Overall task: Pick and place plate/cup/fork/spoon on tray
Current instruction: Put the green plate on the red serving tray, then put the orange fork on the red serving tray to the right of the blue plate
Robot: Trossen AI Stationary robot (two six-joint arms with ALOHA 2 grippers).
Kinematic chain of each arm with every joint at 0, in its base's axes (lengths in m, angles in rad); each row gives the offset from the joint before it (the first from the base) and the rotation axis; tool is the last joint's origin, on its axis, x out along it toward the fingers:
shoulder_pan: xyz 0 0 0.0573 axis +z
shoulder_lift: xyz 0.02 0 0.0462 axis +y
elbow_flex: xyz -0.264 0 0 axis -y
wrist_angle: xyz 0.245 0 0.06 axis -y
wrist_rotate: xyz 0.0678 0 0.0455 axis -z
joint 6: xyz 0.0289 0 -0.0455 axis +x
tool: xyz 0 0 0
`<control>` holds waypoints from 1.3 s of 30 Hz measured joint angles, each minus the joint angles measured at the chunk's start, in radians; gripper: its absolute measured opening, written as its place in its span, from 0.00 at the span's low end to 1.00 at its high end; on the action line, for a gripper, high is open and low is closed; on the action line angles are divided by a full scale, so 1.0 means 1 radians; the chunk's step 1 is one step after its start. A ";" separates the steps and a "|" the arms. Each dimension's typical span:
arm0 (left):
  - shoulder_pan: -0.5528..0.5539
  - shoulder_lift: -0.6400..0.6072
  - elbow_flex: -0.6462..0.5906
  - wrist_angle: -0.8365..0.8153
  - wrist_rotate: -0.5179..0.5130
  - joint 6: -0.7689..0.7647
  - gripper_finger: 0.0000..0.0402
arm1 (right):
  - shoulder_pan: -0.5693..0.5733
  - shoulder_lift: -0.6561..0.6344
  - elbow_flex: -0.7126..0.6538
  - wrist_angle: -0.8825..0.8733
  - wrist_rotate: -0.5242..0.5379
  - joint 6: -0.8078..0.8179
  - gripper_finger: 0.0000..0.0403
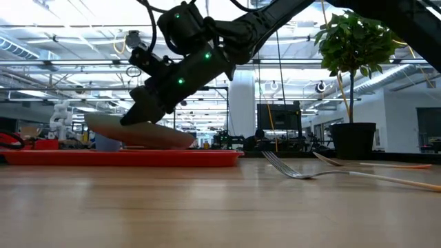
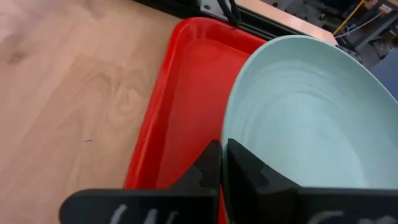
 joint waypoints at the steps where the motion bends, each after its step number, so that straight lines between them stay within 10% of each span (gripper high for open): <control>1: 0.000 0.000 0.000 0.000 0.000 -0.003 0.42 | -0.001 0.000 0.000 -0.002 0.000 0.000 0.00; 27: 0.000 0.013 0.000 0.002 0.011 -0.001 0.42 | -0.035 0.027 -0.014 0.028 -0.094 0.026 0.02; 39: 0.000 0.013 0.000 0.001 0.011 0.006 0.42 | -0.033 0.011 -0.014 0.026 -0.105 0.058 0.22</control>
